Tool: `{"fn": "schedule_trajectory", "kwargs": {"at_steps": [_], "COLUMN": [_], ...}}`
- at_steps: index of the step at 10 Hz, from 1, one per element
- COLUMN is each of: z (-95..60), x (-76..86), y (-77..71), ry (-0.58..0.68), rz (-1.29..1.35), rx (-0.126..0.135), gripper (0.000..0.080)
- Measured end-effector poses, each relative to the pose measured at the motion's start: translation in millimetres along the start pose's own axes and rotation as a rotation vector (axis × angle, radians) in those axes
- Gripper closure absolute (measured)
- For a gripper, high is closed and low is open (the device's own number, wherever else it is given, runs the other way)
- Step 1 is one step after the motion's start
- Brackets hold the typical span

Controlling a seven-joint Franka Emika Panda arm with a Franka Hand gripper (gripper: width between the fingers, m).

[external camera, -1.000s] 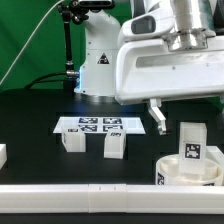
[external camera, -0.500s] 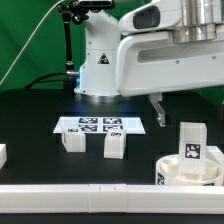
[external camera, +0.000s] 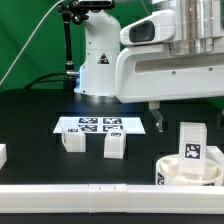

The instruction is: Assemble stool

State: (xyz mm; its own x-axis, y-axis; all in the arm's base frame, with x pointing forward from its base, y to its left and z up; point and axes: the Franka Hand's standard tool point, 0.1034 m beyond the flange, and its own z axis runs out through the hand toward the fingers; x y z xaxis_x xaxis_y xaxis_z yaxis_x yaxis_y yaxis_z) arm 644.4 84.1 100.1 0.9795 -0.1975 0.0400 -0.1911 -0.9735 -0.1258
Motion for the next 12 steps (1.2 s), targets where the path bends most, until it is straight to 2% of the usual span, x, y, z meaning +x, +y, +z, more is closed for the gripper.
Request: {"fn": "schedule_trajectory", "kwargs": {"at_steps": [3, 4, 5, 7, 10, 11, 12], "z": [1.1, 3.0, 2.4, 3.8, 6.2, 7.3, 8.7], "x": [0.0, 1.2, 2.2, 1.5, 0.7, 0.2, -0.3], "y": [1.2, 7.1, 7.1, -0.1, -2.0, -1.6, -1.3], "ry": [-0.001, -0.003, 0.003, 0.004, 0.003, 0.002, -0.001], "rz": [0.004, 0.029, 0.095, 0.136, 0.132, 0.129, 0.124], "rx": [-0.001, -0.005, -0.008, -0.007, -0.007, -0.008, -0.009], "gripper": [0.0150, 0.0150, 0.0150, 0.0150, 0.0150, 0.0283, 0.0283]}}
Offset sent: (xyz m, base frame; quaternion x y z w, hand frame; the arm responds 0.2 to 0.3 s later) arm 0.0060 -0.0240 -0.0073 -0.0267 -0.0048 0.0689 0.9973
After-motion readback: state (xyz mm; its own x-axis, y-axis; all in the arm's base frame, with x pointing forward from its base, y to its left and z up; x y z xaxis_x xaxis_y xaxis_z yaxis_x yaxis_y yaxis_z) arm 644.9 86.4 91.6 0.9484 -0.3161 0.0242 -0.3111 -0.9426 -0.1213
